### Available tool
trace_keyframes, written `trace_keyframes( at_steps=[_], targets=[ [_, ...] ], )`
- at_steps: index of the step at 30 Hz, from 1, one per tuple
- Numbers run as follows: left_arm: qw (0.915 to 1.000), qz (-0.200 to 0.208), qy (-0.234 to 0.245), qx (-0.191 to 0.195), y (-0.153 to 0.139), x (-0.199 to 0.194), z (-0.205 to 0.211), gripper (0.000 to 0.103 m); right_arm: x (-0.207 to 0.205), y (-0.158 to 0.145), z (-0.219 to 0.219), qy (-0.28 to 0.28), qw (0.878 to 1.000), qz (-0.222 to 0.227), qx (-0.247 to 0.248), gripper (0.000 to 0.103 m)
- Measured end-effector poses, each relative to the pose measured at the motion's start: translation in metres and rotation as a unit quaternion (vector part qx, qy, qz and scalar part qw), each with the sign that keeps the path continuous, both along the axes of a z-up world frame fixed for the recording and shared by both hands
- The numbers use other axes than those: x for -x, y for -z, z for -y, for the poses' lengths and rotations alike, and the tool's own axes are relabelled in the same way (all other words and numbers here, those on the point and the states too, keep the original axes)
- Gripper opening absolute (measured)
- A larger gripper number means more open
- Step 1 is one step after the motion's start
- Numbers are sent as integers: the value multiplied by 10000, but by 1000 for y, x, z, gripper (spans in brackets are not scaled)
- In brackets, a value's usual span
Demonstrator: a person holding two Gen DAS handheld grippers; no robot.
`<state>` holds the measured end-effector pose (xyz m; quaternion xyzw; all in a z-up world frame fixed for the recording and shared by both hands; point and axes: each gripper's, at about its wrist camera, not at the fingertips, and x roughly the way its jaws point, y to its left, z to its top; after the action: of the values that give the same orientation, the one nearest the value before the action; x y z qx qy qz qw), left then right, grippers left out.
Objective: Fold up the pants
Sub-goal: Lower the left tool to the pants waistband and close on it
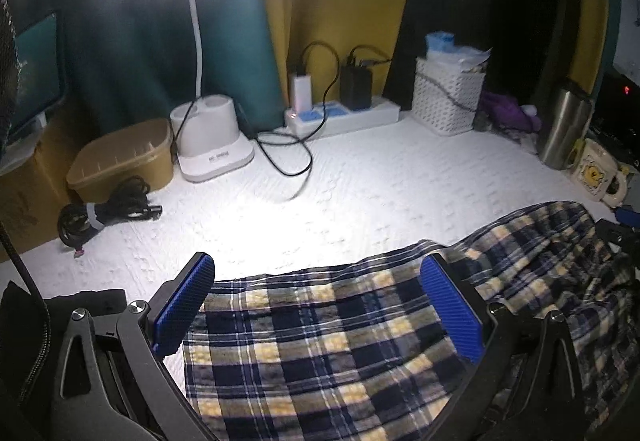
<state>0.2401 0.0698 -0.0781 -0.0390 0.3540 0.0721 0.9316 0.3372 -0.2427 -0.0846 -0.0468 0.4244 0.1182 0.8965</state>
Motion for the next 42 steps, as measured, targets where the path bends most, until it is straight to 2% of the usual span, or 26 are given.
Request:
trace_keyframes(
  at_steps=[14, 24, 28, 31, 34, 35, 40, 42],
  targets=[
    [9959, -722, -510, 192, 41, -25, -41, 101, -54, 34, 31, 357, 9985, -409, -79, 103],
    [9927, -1049, -493, 345, 59, -32, -46, 101, -69, 52, 30, 273, 9974, -649, -147, 103],
    [9925, -1117, -421, 260, 61, -34, -43, 101, -73, 56, 29, 169, 9971, -708, -229, 102],
    [9924, -1139, -403, 225, 61, -35, -41, 101, -73, 55, 29, 126, 9973, -680, -251, 98],
    [9928, -1130, -366, 133, 60, -34, -38, 94, -73, 56, 27, 60, 9974, -669, -259, 95],
    [9930, -1128, -315, 120, 60, -35, -37, 89, -73, 56, 26, 22, 9976, -643, -256, 91],
    [9937, -1096, -225, 91, 59, -33, -33, 80, -68, 54, 20, -86, 9984, -539, -133, 71],
    [9939, -1087, -183, 77, 57, -32, -30, 72, -66, 54, 19, -125, 9985, -507, -136, 59]
  ],
)
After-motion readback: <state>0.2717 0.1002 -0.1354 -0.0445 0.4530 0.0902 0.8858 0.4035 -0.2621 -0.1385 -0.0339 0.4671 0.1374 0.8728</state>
